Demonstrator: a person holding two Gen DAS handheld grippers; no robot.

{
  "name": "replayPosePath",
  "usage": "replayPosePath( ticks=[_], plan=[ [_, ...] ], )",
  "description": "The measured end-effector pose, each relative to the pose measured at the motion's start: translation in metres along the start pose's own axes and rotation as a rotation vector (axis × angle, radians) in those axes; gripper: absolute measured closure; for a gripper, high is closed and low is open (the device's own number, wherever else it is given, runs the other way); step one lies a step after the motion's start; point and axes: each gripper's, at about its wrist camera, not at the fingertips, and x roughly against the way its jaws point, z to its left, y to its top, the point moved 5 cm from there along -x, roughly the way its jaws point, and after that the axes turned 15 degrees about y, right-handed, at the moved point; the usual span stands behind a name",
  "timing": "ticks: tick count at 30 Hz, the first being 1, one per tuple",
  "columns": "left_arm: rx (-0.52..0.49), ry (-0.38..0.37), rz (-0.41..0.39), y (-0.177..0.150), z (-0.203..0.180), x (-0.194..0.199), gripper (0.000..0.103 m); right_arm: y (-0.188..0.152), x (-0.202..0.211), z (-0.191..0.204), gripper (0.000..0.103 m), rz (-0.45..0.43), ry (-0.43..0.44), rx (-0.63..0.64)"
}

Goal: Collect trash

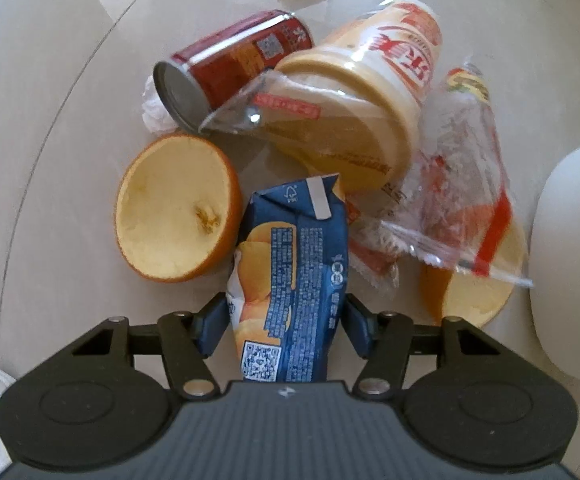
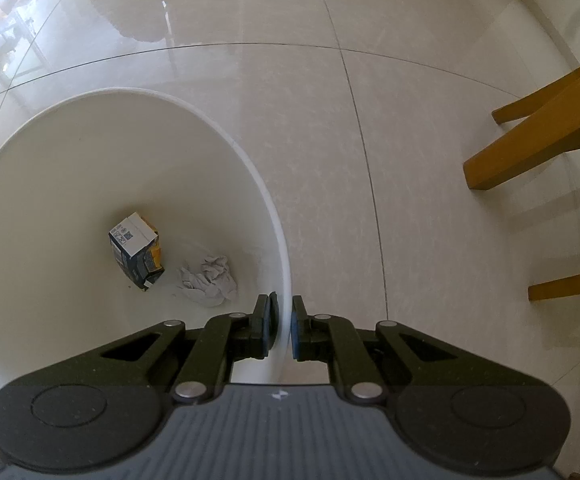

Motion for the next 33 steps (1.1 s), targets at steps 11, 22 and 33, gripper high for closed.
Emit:
replayPosePath(
  ticks=[11, 22, 33],
  plan=[
    [-0.128, -0.016, 0.009, -0.007, -0.002, 0.047, 0.044, 0.001, 0.0, -0.002, 0.091, 0.001, -0.003, -0.024],
    [-0.246, -0.049, -0.014, 0.004, 0.001, 0.097, 0.087, 0.001, 0.0, -0.003, 0.091, 0.005, -0.001, -0.032],
    [-0.546, -0.029, -0.186, -0.021, -0.034, 0.09, 0.02, -0.004, 0.002, -0.003, 0.091, -0.002, 0.01, -0.023]
  ],
)
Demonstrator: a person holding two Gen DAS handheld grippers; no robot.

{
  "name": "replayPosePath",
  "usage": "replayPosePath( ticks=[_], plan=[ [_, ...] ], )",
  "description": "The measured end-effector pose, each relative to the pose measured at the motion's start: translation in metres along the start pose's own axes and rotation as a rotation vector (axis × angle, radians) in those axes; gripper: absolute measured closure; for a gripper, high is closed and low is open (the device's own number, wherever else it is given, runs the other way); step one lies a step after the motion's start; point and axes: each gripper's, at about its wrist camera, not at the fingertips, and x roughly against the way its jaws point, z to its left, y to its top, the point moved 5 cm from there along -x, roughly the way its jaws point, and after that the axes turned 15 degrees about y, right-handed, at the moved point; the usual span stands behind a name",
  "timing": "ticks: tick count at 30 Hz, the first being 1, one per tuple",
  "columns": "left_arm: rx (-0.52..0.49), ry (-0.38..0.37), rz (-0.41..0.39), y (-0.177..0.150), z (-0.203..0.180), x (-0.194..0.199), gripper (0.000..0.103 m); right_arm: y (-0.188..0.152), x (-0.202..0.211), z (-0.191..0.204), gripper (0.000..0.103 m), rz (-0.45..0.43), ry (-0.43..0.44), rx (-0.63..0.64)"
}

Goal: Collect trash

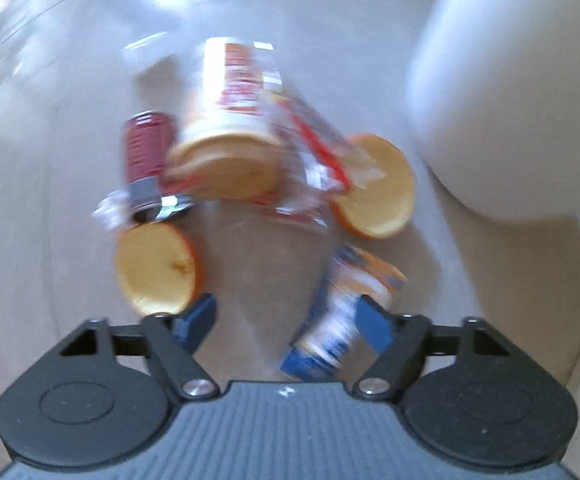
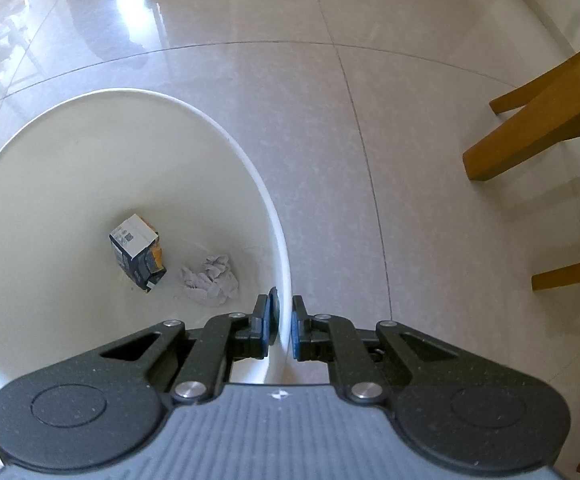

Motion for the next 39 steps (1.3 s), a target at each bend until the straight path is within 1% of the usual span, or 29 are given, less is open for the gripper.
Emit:
replayPosePath(
  ticks=[2, 4, 6, 8, 10, 11, 13, 14, 16, 21, 24, 29, 33, 36, 37, 39],
  plan=[
    [-0.095, -0.006, -0.038, -0.006, -0.016, -0.003, 0.018, 0.0, 0.0, 0.001, 0.091, 0.002, 0.002, 0.008],
    [-0.198, 0.01, -0.075, -0.012, -0.031, -0.004, 0.018, 0.001, 0.0, 0.001, 0.091, 0.004, 0.004, 0.01],
    [-0.266, 0.024, -0.099, -0.016, -0.043, -0.011, 0.018, 0.001, 0.0, 0.001, 0.091, 0.005, 0.007, 0.012],
    [-0.31, 0.028, -0.096, -0.019, -0.052, -0.02, 0.02, 0.001, 0.001, 0.0, 0.091, 0.006, 0.011, 0.014],
    [-0.34, 0.041, -0.092, -0.019, -0.06, -0.031, 0.034, 0.0, 0.001, 0.001, 0.091, 0.005, 0.014, 0.023],
    [-0.353, 0.051, -0.088, -0.019, -0.062, -0.035, 0.038, 0.0, 0.002, 0.001, 0.09, 0.005, 0.013, 0.03],
    [-0.353, 0.059, -0.075, -0.018, -0.065, -0.044, 0.046, -0.001, 0.002, 0.002, 0.09, 0.004, 0.012, 0.037],
    [-0.348, 0.05, -0.064, -0.018, -0.065, -0.047, 0.048, -0.001, 0.002, 0.002, 0.09, 0.005, 0.013, 0.036],
    [-0.335, 0.014, -0.028, -0.019, -0.066, -0.05, 0.068, -0.002, 0.003, 0.002, 0.09, 0.007, 0.013, 0.04],
    [-0.326, 0.008, -0.038, -0.027, -0.061, -0.036, 0.071, -0.003, 0.003, 0.003, 0.09, 0.002, 0.012, 0.04],
    [-0.298, -0.001, -0.024, -0.029, -0.052, -0.025, 0.073, -0.002, 0.003, 0.003, 0.09, 0.003, 0.009, 0.036],
    [-0.24, -0.022, -0.003, -0.027, -0.03, 0.001, 0.073, -0.002, 0.002, 0.002, 0.09, 0.007, 0.006, 0.023],
    [-0.214, -0.032, 0.004, -0.013, -0.015, 0.028, 0.073, -0.001, 0.002, 0.0, 0.09, 0.008, 0.013, -0.013],
    [-0.223, -0.032, -0.002, 0.008, -0.017, 0.056, 0.073, -0.002, 0.002, -0.002, 0.091, 0.007, 0.016, -0.029],
    [-0.226, -0.038, -0.003, 0.016, -0.007, 0.049, 0.073, -0.002, 0.002, -0.002, 0.091, 0.009, 0.017, -0.031],
    [-0.234, -0.046, -0.007, 0.03, 0.004, 0.071, 0.073, -0.002, 0.003, -0.003, 0.091, 0.009, 0.019, -0.04]
  ],
)
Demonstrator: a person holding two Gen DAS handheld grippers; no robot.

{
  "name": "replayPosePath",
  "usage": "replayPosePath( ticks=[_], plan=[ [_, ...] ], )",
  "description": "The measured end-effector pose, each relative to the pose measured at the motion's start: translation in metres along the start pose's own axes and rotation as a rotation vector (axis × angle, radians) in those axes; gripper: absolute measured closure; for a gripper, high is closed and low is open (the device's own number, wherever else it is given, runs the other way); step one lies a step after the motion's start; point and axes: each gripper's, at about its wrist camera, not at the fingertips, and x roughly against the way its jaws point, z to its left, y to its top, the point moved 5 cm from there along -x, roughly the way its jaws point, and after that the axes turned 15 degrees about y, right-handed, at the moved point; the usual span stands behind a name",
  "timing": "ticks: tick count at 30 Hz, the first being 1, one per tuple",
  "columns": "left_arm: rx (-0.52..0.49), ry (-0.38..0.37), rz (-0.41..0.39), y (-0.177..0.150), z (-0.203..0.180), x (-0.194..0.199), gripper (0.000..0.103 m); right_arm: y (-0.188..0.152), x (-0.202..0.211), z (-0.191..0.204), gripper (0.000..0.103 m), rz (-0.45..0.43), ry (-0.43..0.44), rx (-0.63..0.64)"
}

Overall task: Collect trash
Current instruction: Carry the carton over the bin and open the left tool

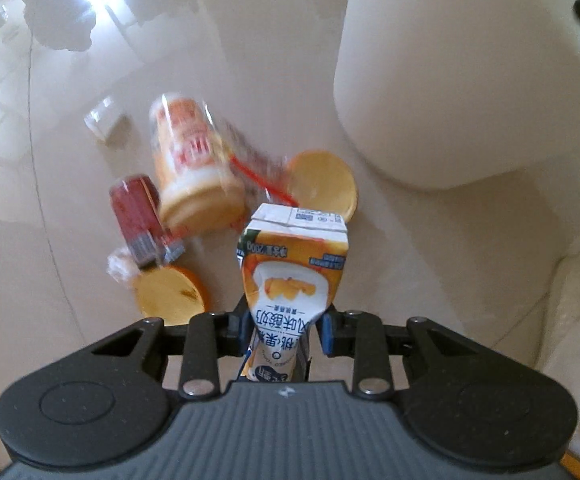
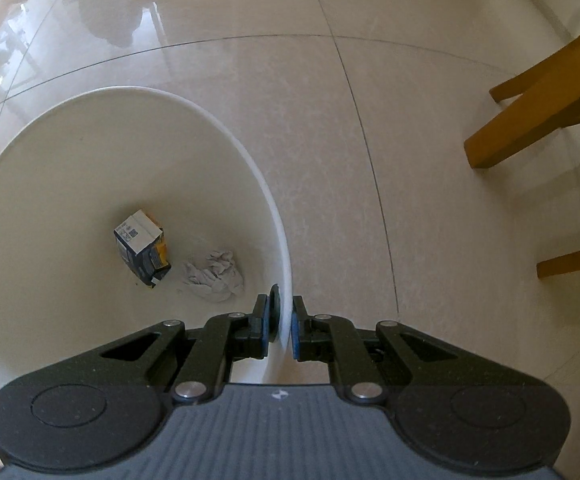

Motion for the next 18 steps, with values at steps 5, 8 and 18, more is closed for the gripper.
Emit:
replayPosePath(
  ticks=[5, 8, 18],
  plan=[
    [-0.023, -0.003, -0.051, 0.038, 0.019, 0.059, 0.073, 0.002, 0.001, -0.003, 0.091, -0.003, 0.011, -0.029],
    [-0.037, -0.014, -0.099, 0.065, 0.025, 0.091, 0.073, 0.003, 0.001, -0.004, 0.091, 0.0, 0.015, -0.047],
    [-0.125, -0.11, -0.198, 0.144, -0.003, 0.15, 0.073, 0.004, 0.002, -0.007, 0.093, 0.011, 0.024, -0.067]
  ],
)
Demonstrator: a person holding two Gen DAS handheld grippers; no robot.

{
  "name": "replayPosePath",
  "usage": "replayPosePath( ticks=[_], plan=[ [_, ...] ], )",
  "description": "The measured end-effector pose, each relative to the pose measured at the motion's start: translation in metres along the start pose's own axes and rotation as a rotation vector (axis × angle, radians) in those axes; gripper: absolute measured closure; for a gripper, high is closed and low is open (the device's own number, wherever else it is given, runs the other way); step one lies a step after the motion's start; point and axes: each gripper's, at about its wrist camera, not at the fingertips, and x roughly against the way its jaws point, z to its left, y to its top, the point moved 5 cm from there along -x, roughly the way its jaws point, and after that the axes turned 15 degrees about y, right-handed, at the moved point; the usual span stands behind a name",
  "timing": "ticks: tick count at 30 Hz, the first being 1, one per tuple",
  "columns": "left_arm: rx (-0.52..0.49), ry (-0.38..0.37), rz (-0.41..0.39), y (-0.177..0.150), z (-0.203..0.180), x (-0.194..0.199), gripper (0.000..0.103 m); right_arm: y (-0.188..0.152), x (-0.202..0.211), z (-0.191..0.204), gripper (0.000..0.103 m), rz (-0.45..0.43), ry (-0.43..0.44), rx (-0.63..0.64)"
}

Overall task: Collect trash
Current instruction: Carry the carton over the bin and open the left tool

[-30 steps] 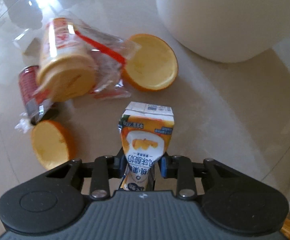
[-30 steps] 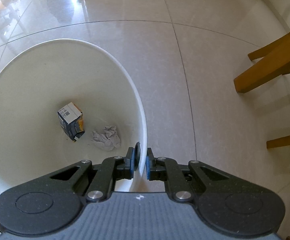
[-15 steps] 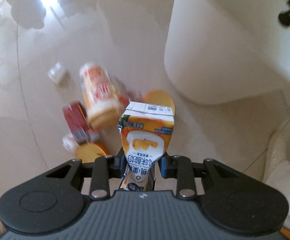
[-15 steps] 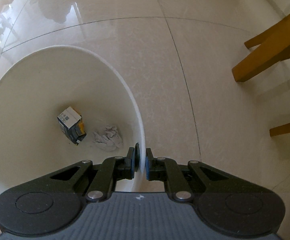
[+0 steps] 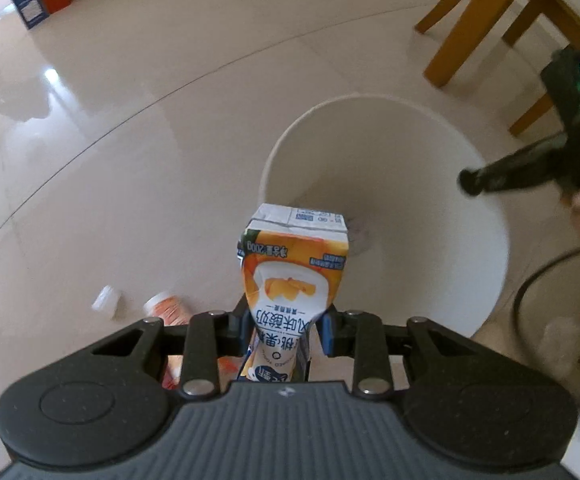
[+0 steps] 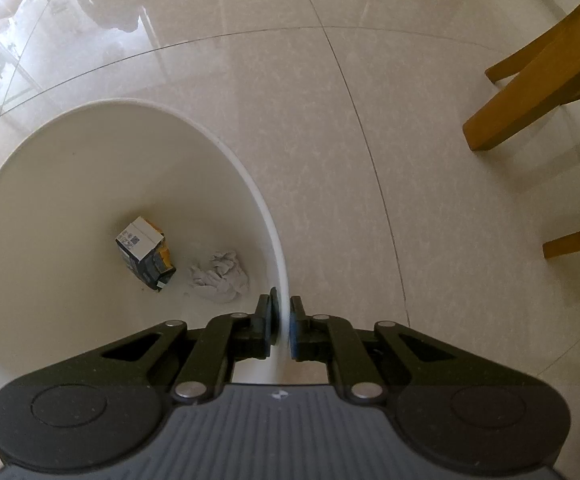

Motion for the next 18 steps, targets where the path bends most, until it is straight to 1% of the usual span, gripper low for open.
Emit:
replayPosePath(
  ticks=[3, 5, 6, 7, 8, 9, 10, 11, 12, 13, 18],
  plan=[
    [-0.005, -0.061, -0.009, 0.016, -0.014, -0.003, 0.072, 0.0, 0.001, -0.001, 0.093, 0.002, 0.008, -0.002],
    [-0.016, -0.076, -0.017, 0.02, -0.024, -0.005, 0.072, 0.001, 0.001, -0.001, 0.093, 0.003, 0.011, 0.001],
    [-0.014, -0.084, -0.027, 0.022, -0.027, -0.005, 0.07, 0.001, 0.001, -0.002, 0.093, 0.003, 0.013, 0.002],
    [-0.008, -0.093, -0.029, 0.021, -0.029, -0.009, 0.057, 0.001, 0.001, -0.002, 0.093, 0.002, 0.014, 0.003],
    [0.002, -0.103, -0.026, 0.021, -0.03, -0.009, 0.048, 0.001, 0.002, -0.002, 0.093, 0.002, 0.016, 0.004],
    [0.026, -0.11, -0.033, 0.021, -0.029, -0.008, 0.035, 0.001, 0.002, -0.003, 0.093, 0.002, 0.018, 0.006],
    [0.047, -0.11, -0.047, 0.022, -0.027, -0.007, 0.028, 0.0, 0.002, -0.003, 0.093, 0.002, 0.019, 0.01],
    [0.061, -0.109, -0.06, 0.021, -0.024, -0.007, 0.026, 0.0, 0.002, -0.003, 0.093, 0.001, 0.02, 0.012],
    [0.073, -0.104, -0.064, 0.02, -0.022, -0.007, 0.022, 0.0, 0.002, -0.003, 0.093, 0.001, 0.021, 0.013],
    [0.087, -0.096, -0.06, 0.015, -0.02, -0.007, 0.021, -0.001, 0.002, -0.003, 0.093, 0.001, 0.022, 0.014],
    [0.186, -0.04, -0.024, 0.002, 0.004, -0.018, 0.021, -0.002, 0.001, -0.002, 0.093, 0.001, 0.019, 0.017]
  ],
)
